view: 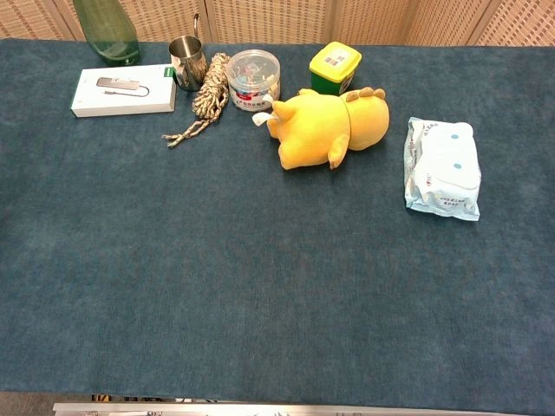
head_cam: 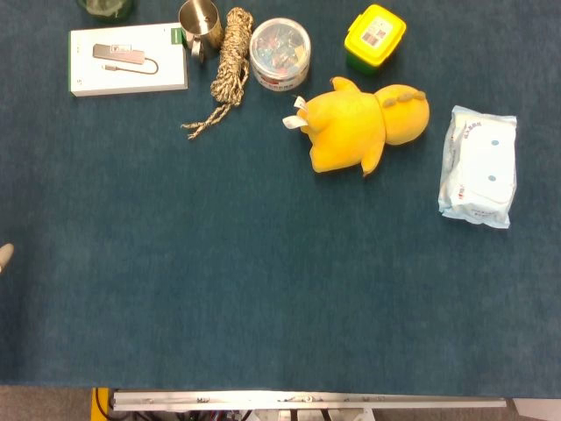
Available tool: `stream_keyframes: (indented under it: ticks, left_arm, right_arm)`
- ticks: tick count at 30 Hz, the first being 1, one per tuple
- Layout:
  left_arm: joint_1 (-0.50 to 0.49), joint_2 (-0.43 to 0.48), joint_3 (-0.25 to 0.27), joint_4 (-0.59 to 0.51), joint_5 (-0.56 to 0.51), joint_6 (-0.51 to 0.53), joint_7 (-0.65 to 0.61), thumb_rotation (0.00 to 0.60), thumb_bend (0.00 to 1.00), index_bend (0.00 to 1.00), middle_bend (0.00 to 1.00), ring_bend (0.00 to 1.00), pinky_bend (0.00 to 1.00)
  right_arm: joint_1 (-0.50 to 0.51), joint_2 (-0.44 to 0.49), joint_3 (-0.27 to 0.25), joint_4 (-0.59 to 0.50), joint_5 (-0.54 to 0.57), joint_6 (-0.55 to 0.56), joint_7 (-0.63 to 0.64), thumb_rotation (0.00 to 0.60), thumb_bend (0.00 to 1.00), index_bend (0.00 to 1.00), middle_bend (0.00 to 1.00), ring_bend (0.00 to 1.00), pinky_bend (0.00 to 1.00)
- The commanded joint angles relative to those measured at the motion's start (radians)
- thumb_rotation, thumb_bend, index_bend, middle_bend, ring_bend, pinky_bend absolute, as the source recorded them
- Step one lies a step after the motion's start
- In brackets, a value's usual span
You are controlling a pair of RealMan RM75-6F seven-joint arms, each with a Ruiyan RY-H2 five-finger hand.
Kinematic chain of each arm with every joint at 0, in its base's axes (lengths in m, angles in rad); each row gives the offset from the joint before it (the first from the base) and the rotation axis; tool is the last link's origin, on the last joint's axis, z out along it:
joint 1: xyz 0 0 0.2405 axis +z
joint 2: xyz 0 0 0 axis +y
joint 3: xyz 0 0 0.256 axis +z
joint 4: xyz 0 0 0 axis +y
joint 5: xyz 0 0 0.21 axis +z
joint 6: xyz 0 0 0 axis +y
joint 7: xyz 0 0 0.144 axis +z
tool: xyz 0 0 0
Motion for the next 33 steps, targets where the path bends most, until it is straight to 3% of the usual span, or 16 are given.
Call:
stream_keyframes:
  ticks: [1, 16, 25, 33]
  left_arm:
    - [0.0, -0.001, 0.0, 0.002, -0.002, -0.002, -0.001, 0.6, 0.14, 0.14, 0.15, 0.16, 0.05]
    - [0.004, 0.004, 0.001, 0.007, -0.001, 0.001, -0.015, 0.6, 0.14, 0.14, 0.15, 0.16, 0.05]
    - [0.006, 0.008, 0.005, 0.003, 0.008, 0.005, -0.019, 0.6, 0.14, 0.14, 0.15, 0.16, 0.05]
    - [0.009, 0.008, 0.009, -0.005, 0.015, 0.01, -0.013, 0.6, 0.14, 0.14, 0.15, 0.16, 0.05]
  right_arm:
    - [0.003, -0.003, 0.0, 0.002, 0.001, -0.003, -0.001, 0.6, 0.0, 0.03, 0.15, 0.0, 0.0]
    - [0.059, -0.001, 0.017, -0.023, -0.024, -0.05, 0.008, 0.6, 0.0, 0.03, 0.15, 0.0, 0.0]
    - [0.179, -0.011, 0.043, -0.076, -0.027, -0.2, -0.021, 0.6, 0.0, 0.03, 0.15, 0.0, 0.0]
    - [0.321, -0.064, 0.091, -0.085, 0.039, -0.377, -0.039, 0.6, 0.0, 0.03, 0.15, 0.0, 0.0]
